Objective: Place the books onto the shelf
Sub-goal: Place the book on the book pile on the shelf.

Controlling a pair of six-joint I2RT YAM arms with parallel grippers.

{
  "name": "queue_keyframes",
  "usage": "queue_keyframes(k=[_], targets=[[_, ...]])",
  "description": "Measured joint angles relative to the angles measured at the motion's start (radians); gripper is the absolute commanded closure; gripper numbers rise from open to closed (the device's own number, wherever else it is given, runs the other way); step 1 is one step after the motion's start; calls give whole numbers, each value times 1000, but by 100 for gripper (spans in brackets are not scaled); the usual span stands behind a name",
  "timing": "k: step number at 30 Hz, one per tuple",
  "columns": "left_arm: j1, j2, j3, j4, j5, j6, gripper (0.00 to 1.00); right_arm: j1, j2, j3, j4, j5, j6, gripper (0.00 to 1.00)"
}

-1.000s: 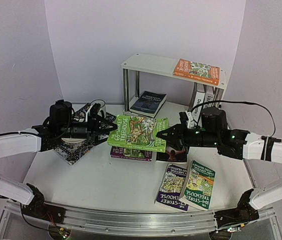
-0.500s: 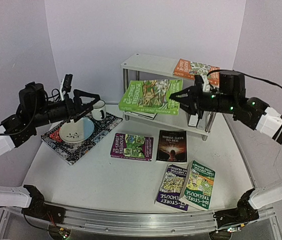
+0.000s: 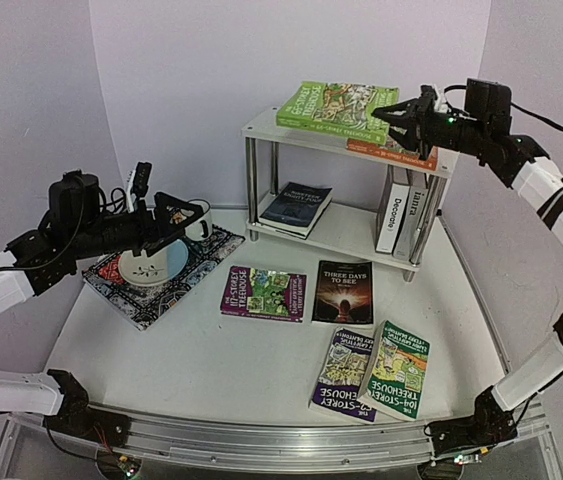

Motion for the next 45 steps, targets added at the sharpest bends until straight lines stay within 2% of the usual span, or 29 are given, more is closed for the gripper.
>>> queue_keyframes(k=[8,19,30,45], targets=[[0,-3,-3,-7,1,7,0,-241,128,94,-12,-181,89,100],[0,15,-3,-7,12,19,0,-421,192,159,-10,-362,133,100],[0,36,-3,-5,29,22,0,-457,271,206,-2,-485,132,100],[0,45,-3,12,32,22,0,-457,276,185,2,-495,39,100]])
